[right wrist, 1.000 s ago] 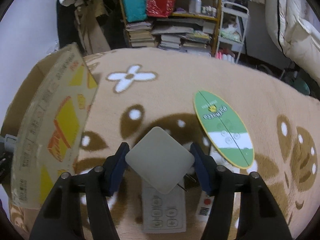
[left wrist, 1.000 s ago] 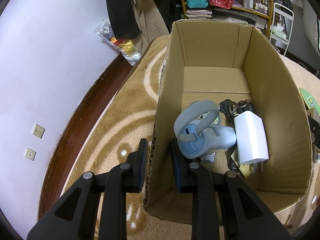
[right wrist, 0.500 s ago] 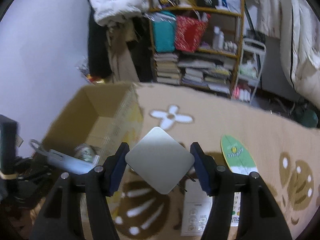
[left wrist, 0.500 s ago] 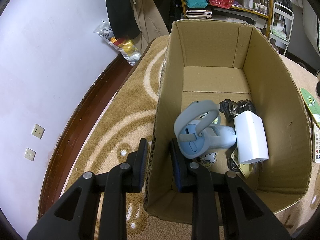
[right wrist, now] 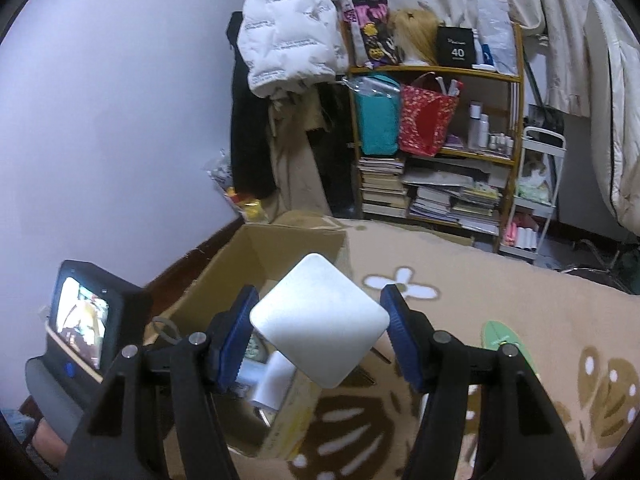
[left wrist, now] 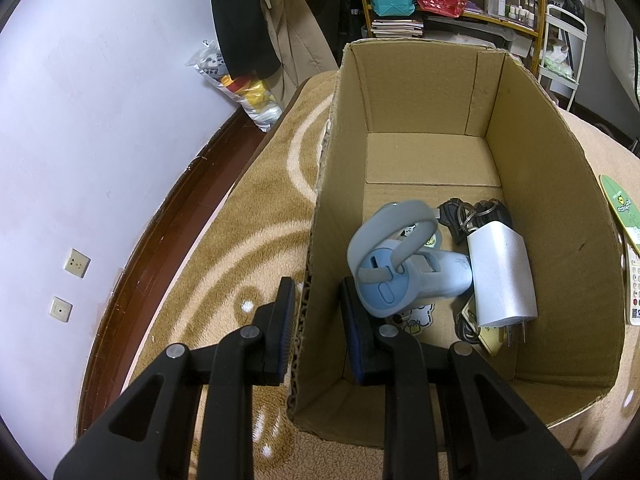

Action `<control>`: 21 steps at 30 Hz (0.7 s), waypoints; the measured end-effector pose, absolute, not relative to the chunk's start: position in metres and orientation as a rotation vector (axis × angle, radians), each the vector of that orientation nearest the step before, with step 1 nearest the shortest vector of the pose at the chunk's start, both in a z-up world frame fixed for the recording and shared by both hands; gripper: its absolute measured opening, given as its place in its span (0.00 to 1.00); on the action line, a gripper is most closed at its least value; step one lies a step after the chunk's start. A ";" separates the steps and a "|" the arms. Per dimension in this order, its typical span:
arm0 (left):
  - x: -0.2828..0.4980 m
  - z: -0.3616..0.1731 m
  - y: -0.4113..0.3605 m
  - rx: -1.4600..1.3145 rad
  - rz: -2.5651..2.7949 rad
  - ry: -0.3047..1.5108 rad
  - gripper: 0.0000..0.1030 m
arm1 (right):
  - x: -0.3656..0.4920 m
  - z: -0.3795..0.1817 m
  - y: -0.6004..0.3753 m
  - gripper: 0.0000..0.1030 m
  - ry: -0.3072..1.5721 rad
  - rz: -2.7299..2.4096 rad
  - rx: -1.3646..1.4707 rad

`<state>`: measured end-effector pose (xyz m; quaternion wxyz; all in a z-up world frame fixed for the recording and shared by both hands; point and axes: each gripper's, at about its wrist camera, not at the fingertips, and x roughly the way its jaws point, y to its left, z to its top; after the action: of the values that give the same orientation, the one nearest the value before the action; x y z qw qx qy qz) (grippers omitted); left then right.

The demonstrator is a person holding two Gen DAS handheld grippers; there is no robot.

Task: Organize rigid objects
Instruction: 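Carry the white pad over the box with the right gripper and release it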

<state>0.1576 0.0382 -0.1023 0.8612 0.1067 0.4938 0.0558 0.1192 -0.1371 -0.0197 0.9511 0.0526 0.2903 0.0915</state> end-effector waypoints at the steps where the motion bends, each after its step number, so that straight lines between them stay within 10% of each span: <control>1: 0.158 -0.102 0.038 0.224 0.117 1.036 0.22 | 0.119 -0.020 -0.136 0.65 0.588 0.198 0.115; 21: 0.158 -0.102 0.038 0.221 0.117 1.036 0.22 | 0.134 -0.041 -0.125 0.65 0.608 0.320 0.216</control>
<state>0.1576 0.0380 -0.1022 0.8615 0.1053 0.4936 0.0556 0.1337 -0.1251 -0.0406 0.9359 0.1055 0.2974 0.1565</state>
